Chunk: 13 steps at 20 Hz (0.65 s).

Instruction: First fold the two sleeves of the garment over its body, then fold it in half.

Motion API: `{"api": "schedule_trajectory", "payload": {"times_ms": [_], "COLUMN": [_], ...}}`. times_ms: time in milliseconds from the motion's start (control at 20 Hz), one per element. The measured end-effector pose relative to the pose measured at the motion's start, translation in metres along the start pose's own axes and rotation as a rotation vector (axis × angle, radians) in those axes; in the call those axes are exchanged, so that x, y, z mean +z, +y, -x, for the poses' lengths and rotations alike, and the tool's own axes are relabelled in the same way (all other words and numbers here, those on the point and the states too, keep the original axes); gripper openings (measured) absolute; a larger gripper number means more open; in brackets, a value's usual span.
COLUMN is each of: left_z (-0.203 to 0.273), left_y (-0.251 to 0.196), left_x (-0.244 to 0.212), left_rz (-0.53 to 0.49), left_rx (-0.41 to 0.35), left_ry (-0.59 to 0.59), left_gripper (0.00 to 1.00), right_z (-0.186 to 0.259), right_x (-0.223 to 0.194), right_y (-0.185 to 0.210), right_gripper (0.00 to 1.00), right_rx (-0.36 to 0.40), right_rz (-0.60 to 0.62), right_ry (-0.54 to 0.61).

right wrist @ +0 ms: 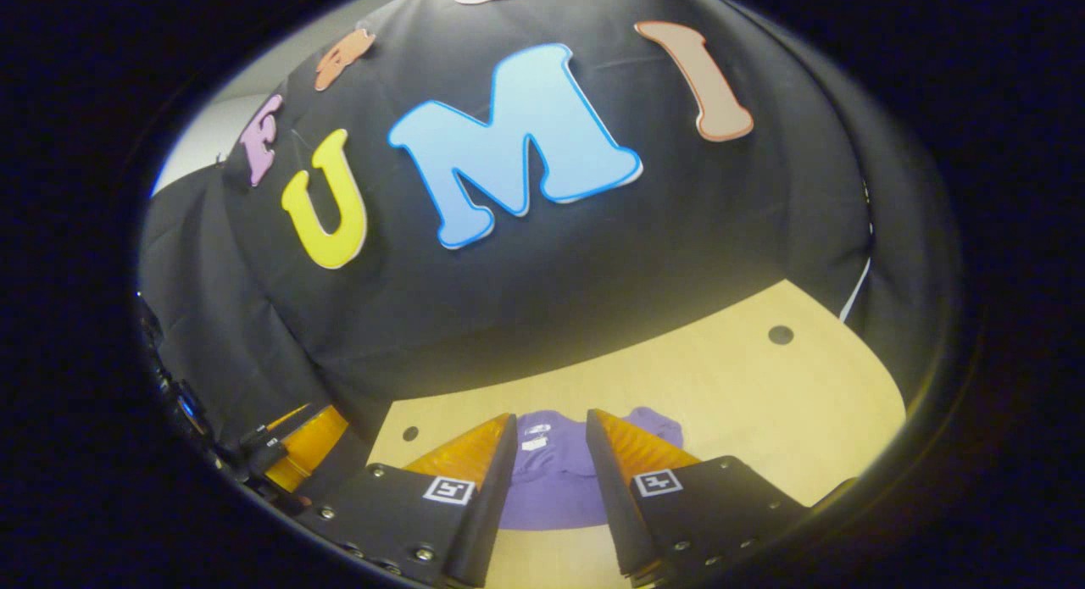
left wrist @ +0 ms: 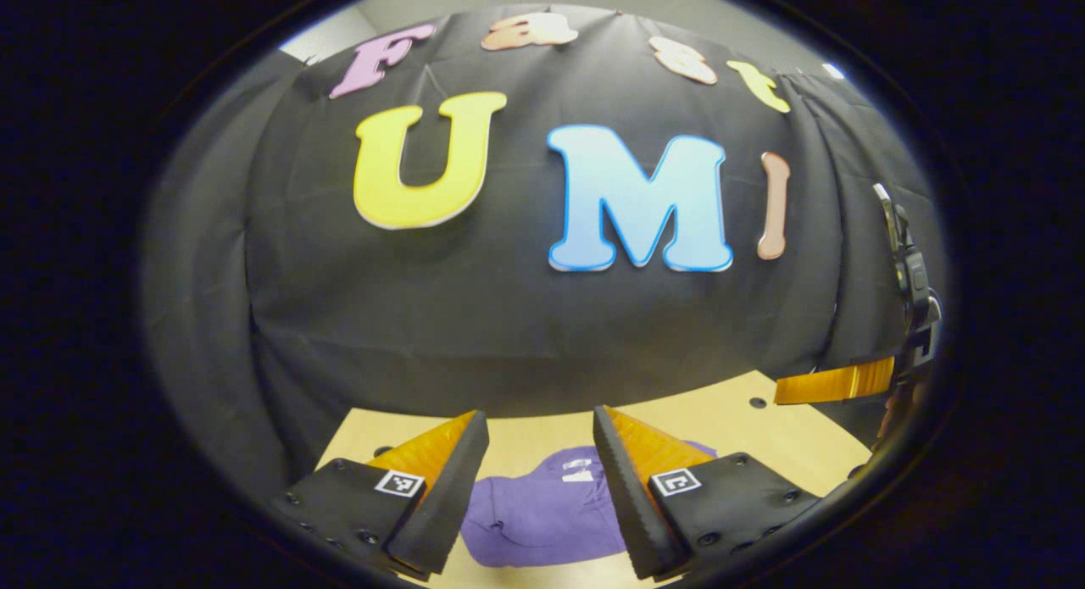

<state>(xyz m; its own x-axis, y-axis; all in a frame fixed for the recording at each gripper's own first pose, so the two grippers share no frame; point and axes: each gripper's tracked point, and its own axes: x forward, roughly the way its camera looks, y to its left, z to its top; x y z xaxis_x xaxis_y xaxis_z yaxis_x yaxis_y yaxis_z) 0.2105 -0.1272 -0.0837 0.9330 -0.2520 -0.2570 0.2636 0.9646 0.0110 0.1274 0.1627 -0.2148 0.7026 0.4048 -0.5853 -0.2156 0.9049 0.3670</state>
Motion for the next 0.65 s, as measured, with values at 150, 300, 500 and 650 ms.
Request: {"api": "schedule_trajectory", "payload": {"times_ms": [150, 300, 500, 650], "left_z": [0.036, 0.075, 0.108, 0.131], "left_y": [-0.025, -0.042, -0.052, -0.051], "left_x": [0.03, 0.053, 0.072, 0.074], "left_rz": [-0.017, -0.011, -0.022, -0.017], "left_rx": [-0.035, -0.047, -0.038, -0.016], "left_ry": [-0.072, -0.126, -0.191, -0.214], "left_gripper": [0.78, 0.78, 0.77, 0.77], "right_z": [0.043, 0.081, 0.111, 0.132], "right_x": [0.022, 0.035, 0.036, 0.041], "right_y": [0.021, 0.042, 0.062, 0.072], "right_gripper": [0.53, 0.53, 0.44, 0.44], "right_rx": [0.018, 0.032, 0.042, 0.048], "right_rz": [0.094, 0.168, 0.228, 0.254], "right_ry": [-0.092, -0.174, -0.247, -0.29]}}
